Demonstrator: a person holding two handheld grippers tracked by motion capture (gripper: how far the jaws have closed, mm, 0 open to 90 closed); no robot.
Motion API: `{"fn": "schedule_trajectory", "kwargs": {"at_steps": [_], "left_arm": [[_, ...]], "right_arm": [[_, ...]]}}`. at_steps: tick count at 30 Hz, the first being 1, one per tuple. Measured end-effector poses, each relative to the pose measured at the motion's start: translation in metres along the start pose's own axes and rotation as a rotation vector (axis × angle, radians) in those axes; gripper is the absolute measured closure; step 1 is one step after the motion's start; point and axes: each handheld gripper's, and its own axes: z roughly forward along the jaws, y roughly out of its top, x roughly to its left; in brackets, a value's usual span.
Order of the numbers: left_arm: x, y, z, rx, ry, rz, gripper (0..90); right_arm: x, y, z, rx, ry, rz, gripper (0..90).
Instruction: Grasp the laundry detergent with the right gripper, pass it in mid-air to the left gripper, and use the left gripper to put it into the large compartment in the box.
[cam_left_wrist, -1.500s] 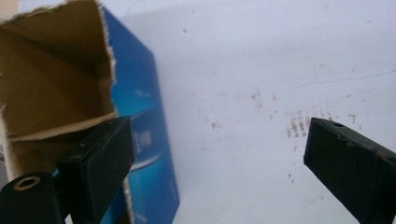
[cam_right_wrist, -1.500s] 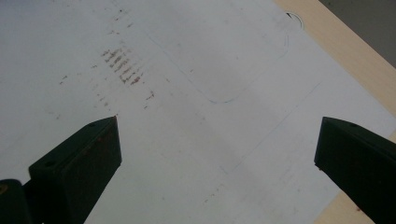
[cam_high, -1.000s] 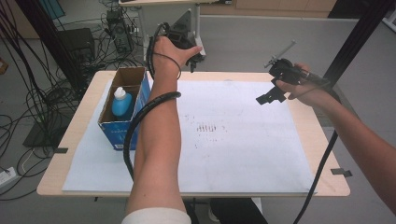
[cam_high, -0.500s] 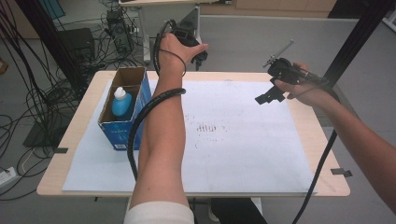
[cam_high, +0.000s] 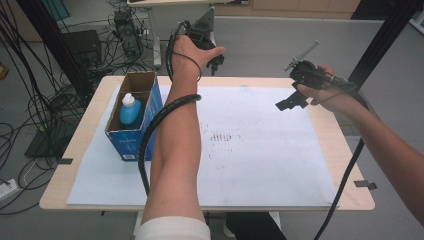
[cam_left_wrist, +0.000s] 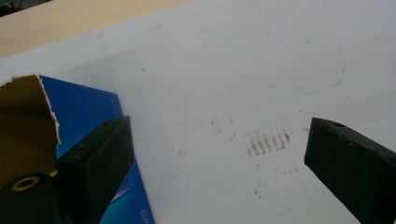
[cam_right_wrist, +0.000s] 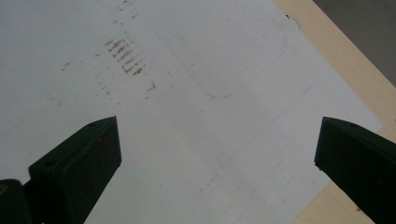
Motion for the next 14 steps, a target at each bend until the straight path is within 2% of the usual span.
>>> {"fn": "schedule_trajectory", "kwargs": {"at_steps": [2, 14], "left_arm": [[0.0001, -0.0007, 0.0001, 0.002, 0.001, 0.003, 8.8], [-0.0007, -0.0041, -0.0038, -0.012, -0.013, 0.008, 9.1]], "right_arm": [[-0.0004, -0.0008, -0.0001, 0.007, -0.002, -0.011, 0.6], [0.0028, -0.0032, -0.0011, 0.009, 0.0, 0.001, 0.6]]}}
